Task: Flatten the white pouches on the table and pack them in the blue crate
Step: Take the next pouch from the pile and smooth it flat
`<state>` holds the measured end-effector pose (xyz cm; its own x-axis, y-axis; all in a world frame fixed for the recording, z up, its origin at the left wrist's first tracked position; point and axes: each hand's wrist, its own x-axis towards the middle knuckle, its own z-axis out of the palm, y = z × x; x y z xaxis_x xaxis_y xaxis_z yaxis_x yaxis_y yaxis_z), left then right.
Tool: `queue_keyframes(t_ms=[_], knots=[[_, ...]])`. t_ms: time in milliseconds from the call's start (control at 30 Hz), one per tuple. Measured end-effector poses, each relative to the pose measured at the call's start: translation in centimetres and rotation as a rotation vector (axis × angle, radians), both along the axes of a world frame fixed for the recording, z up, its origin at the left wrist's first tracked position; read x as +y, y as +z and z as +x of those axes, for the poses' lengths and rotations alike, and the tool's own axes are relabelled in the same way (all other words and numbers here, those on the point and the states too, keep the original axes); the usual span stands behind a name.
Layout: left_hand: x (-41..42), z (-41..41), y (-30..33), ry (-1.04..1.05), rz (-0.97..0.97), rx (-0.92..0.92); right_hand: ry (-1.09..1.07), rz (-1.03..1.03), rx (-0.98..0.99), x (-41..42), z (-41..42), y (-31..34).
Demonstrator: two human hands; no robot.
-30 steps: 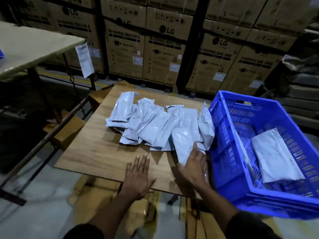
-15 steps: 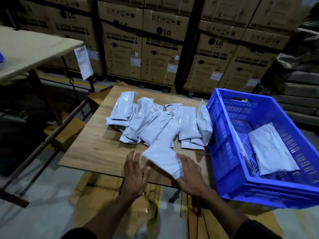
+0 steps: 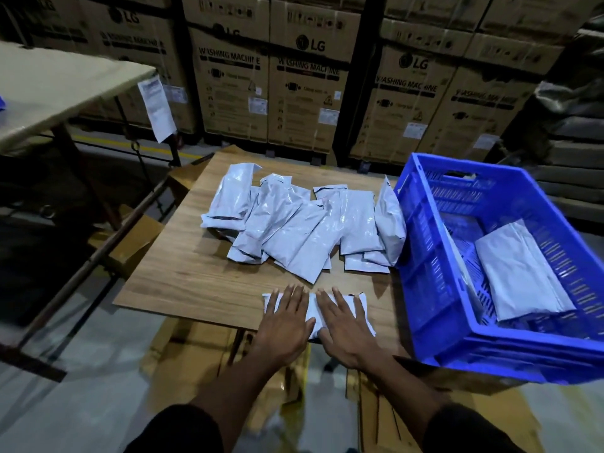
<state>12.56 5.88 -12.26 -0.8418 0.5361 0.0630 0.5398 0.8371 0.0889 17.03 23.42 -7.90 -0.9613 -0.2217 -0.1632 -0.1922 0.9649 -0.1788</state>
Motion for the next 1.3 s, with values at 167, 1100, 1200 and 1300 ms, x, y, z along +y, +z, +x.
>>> queue_keyframes(t_ms=[167,1100,1200,1300], knots=[[-0.4,0.6,-0.3,-0.002,0.046,0.025,-0.011,0.137,0.039,0.3,0.3,-1.1],[0.4,-1.2,-0.5,-0.021,0.002,-0.033,-0.12,0.051,-0.091,3.6,-0.1,-0.6],[0.3,-1.1,-0.7,-0.015,0.047,0.004,-0.121,0.125,-0.072,2.8,-0.2,0.0],[0.4,-1.0,-0.7,-0.005,0.039,0.012,-0.054,0.114,0.01,1.4,-0.2,-0.5]])
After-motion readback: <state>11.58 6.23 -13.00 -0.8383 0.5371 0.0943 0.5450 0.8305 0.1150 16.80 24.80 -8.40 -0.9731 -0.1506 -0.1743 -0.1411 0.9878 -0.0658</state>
